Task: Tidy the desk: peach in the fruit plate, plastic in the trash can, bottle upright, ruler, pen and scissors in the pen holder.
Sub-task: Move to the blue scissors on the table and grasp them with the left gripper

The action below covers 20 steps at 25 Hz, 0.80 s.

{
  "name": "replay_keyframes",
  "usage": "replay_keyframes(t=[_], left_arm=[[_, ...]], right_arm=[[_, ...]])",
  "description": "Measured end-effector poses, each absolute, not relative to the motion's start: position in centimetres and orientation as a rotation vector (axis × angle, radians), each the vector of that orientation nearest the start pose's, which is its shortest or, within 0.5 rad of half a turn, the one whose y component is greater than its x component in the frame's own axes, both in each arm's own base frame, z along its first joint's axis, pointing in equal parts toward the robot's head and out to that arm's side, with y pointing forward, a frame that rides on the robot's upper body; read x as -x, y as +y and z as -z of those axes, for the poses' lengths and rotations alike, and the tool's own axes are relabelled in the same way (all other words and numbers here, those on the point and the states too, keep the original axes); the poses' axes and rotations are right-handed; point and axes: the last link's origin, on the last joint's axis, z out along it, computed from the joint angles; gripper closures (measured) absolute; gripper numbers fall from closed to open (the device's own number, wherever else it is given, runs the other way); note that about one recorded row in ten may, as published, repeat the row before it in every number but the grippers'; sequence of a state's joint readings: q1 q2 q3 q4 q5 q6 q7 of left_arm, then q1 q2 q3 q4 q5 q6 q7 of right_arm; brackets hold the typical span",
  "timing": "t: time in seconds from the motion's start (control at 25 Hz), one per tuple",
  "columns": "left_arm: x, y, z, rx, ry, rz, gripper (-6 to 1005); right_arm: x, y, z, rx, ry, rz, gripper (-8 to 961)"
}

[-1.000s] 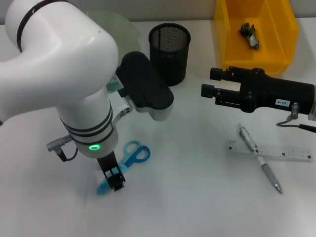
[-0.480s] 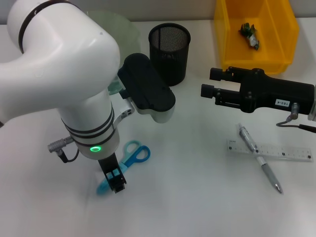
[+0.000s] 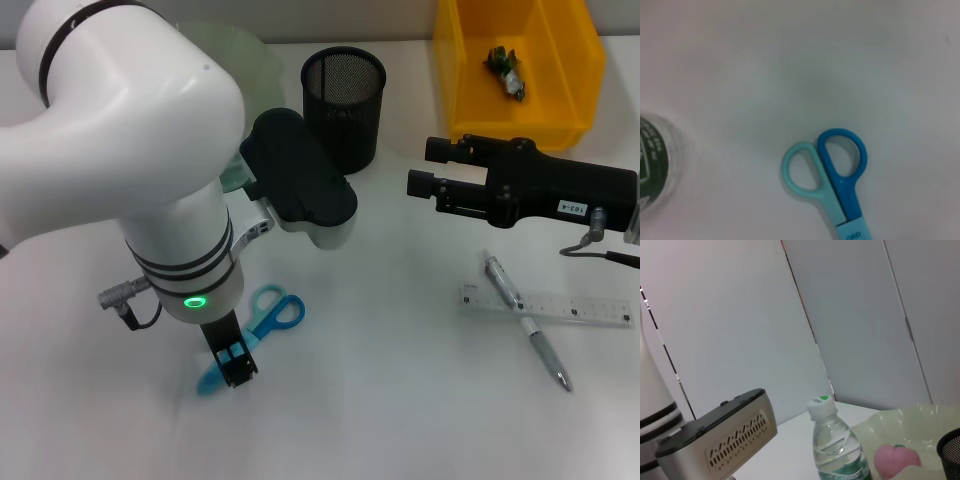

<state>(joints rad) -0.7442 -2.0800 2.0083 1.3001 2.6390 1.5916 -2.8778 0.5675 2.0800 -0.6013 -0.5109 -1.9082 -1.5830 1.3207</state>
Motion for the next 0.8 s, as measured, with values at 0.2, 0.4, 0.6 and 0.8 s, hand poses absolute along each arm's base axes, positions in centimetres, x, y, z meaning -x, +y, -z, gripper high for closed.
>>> replay_keyframes(t=[0.2,0.4,0.6,0.8], left_arm=[[14.64,30.1,8.76,2.634,-0.583,-1.07,615],[14.45,30.18,8.88,2.642,-0.58,-1.062,615],[14.36,30.31,8.92,2.641,-0.574,-1.058,615],[14.2,30.42,8.95,2.641,-0.567,-1.052,614]], right_arm=[[-24.97,33.24,0.79,2.639,0.667,-0.954,303],[-25.0,33.22,0.8,2.639,0.668,-0.954,303],[-24.99,33.21,0.79,2.639,0.668,-0.954,303],[-24.94,33.21,0.79,2.641,0.666,-0.956,302]])
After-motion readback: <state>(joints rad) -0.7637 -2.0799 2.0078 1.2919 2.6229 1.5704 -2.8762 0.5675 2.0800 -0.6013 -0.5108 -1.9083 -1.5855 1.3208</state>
